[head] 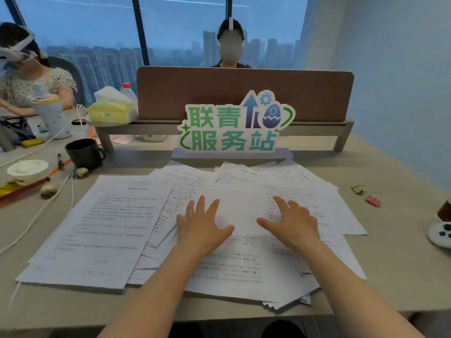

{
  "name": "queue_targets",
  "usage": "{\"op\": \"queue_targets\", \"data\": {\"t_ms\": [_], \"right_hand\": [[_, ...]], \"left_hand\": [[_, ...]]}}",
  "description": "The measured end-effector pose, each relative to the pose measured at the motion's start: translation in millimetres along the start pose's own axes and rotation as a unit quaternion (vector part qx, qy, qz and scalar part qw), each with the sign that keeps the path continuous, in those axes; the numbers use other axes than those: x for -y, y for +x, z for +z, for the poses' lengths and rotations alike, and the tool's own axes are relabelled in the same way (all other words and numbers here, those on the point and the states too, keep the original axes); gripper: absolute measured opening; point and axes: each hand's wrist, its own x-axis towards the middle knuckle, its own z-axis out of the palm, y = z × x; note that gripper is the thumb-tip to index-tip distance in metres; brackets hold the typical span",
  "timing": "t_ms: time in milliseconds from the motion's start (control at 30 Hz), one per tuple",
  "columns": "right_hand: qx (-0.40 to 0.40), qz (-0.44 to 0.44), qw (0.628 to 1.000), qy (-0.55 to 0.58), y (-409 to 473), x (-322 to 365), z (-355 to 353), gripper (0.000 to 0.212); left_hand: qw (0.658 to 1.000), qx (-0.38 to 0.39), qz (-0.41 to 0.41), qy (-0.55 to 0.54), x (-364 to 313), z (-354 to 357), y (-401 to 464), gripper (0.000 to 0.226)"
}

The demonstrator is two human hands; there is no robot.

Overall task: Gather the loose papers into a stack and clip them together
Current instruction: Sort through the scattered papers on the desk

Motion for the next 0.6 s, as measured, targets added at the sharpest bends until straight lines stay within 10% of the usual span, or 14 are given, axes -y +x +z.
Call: {"op": "queue_targets", "data": {"t_ms": [300,600], "right_hand": [[0.027,0.187,0.982,-0.013,-8,-44,-5,0.114],[0.036,0.164,0.986,0.002,-4,-37,-12,0.108]], "left_hand": [[0.998,0.052,-0.026,0.029,-3,15,-7,0.092],[0.997,0.062,-0.012,0.036,-24,20,-13,0.088]]}}
